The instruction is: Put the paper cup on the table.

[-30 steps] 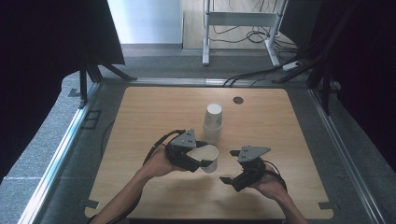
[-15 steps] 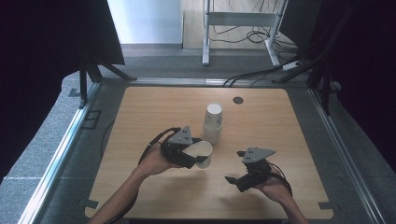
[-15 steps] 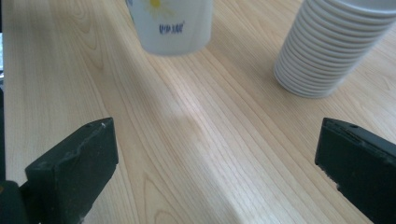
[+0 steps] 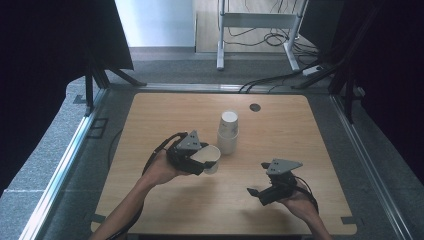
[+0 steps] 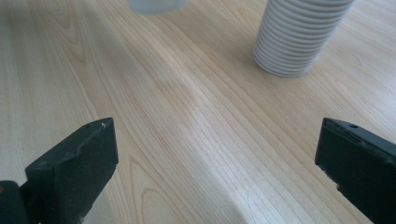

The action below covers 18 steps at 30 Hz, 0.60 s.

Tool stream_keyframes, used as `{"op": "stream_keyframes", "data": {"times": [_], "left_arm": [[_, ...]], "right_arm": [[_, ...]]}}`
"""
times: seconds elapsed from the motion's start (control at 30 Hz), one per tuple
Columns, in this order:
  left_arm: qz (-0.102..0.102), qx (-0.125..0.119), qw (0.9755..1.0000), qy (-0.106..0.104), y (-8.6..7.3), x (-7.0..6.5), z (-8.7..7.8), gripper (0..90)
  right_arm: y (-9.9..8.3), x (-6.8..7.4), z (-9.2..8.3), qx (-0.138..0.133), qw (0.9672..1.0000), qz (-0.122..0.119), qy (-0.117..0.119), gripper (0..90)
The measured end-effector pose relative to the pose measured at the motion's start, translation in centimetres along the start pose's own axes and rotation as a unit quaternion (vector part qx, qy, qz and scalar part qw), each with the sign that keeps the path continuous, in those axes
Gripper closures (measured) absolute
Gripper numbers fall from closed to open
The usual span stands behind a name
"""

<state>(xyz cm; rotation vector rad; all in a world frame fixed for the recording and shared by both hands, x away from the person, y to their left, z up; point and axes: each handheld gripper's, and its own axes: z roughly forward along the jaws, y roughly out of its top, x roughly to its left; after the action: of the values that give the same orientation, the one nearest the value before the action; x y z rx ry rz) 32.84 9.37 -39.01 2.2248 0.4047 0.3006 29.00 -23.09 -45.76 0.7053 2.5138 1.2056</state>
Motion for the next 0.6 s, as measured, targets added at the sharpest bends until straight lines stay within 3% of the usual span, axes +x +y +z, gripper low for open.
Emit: {"op": "stream_keyframes", "data": {"times": [0.37, 0.6], "left_arm": [[-0.02, 0.015, 0.9989, 0.039, -0.6, 1.3, -0.7, 34.7], [-0.043, 0.032, 0.9956, 0.076, -1.7, 2.6, -0.9, 34.3]], "right_arm": [[-0.9, 0.0, 0.1, 0.016, 0.9998, 0.007, -0.005, 0.0], [-1.3, -0.1, 0.2, 0.023, 0.9996, 0.01, -0.016, 0.0]]}}
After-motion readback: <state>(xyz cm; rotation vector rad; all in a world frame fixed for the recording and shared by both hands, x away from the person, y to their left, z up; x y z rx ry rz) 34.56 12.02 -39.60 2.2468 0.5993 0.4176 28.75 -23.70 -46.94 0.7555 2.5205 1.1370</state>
